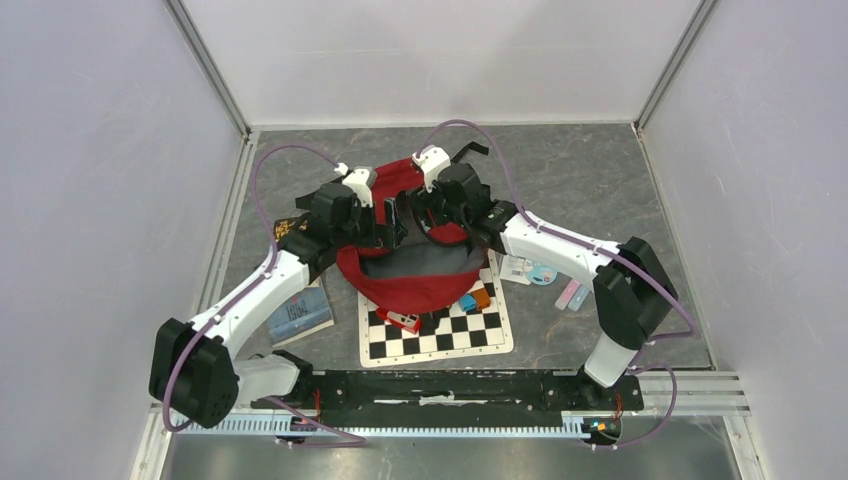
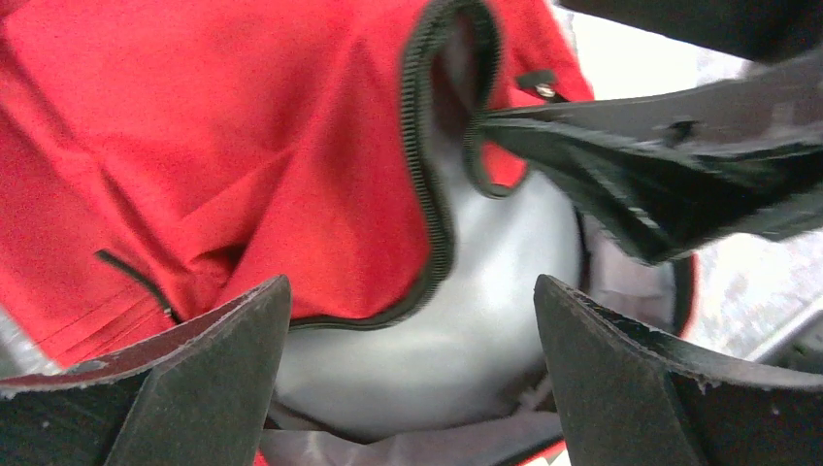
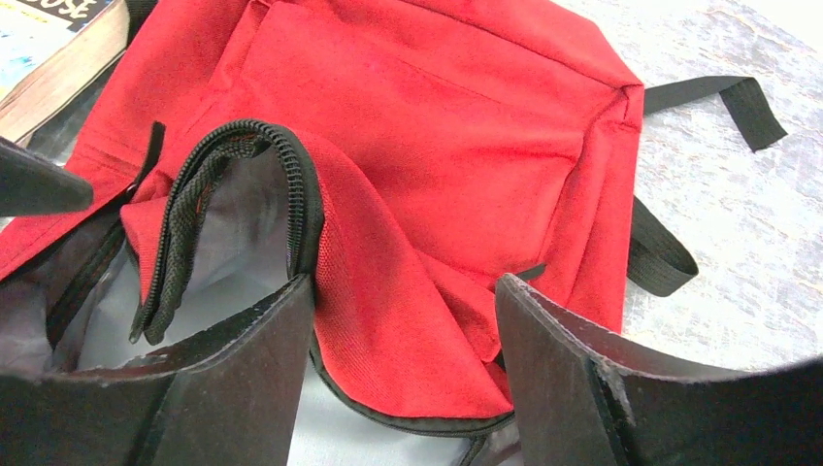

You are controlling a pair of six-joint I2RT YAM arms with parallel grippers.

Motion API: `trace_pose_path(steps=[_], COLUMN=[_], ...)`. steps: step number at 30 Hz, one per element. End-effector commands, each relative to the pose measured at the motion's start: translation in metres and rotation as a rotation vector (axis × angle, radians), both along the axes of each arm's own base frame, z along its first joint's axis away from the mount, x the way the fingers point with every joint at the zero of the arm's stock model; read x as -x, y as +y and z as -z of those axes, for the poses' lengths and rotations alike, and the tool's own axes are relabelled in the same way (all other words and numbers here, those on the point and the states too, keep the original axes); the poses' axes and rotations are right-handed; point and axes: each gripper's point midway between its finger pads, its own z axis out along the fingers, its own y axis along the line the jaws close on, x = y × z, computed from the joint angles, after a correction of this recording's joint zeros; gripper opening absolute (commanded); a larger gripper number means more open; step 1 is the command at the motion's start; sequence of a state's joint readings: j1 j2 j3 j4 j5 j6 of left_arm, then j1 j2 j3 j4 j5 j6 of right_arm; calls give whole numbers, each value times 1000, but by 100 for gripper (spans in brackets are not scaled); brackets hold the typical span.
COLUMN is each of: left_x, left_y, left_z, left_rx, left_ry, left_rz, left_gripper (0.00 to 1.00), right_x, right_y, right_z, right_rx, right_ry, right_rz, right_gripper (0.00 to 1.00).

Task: Pack the student bag
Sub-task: Unzip the student bag at the center of the board.

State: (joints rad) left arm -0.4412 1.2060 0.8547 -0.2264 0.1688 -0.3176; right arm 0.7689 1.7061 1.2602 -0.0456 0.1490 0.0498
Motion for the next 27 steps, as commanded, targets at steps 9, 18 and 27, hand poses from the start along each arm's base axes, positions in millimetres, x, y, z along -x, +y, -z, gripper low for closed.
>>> trace_pose_path(steps=[9, 18, 27], left_x=[-51, -61, -63], left_y=[1, 18, 20], left_z=[5, -48, -71], left_rx=[-48, -67, -61], left_ry=[-96, -99, -108], left_rz=[-128, -198, -152], left_gripper=[46, 2, 2], right_x=[-22, 27, 10], right_y=[-7, -22, -41], right_z=[-24, -13, 19], right_rx=[-37, -60, 61], right_ry=[-64, -133, -177], right_rz=[38, -135, 0], right_gripper=[74, 98, 98])
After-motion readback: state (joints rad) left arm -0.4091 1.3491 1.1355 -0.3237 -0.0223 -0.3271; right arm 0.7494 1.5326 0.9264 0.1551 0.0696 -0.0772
